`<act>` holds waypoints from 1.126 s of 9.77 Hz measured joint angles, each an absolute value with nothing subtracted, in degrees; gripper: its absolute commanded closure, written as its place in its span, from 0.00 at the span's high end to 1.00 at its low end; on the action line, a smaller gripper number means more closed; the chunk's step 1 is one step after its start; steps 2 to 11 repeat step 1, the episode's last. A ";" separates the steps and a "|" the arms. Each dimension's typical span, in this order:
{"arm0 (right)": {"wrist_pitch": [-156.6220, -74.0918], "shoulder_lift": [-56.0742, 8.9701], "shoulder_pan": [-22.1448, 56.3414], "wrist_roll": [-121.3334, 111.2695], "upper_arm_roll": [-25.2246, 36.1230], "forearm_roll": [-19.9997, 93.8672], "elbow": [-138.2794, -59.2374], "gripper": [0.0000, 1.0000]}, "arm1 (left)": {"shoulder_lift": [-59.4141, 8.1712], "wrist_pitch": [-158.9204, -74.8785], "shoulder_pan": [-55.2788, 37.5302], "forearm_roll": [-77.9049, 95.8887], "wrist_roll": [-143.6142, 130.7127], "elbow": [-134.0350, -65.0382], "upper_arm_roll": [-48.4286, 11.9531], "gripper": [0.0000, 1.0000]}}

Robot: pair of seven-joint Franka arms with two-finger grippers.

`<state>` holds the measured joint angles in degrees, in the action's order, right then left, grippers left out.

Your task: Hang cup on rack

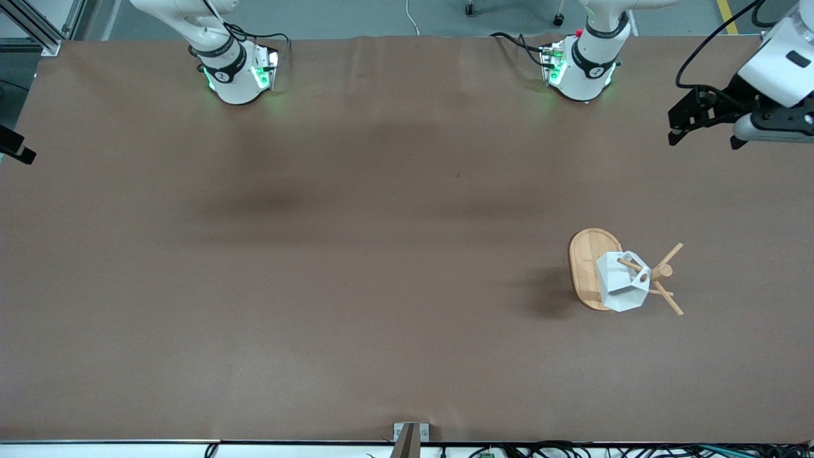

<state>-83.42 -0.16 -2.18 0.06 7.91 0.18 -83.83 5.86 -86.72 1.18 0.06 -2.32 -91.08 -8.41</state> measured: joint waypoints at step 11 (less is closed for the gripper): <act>-83.45 -0.16 -2.18 -0.09 7.81 0.18 -83.83 1.00 | 5.95 -86.57 1.17 0.06 -2.32 -91.11 -8.31 1.00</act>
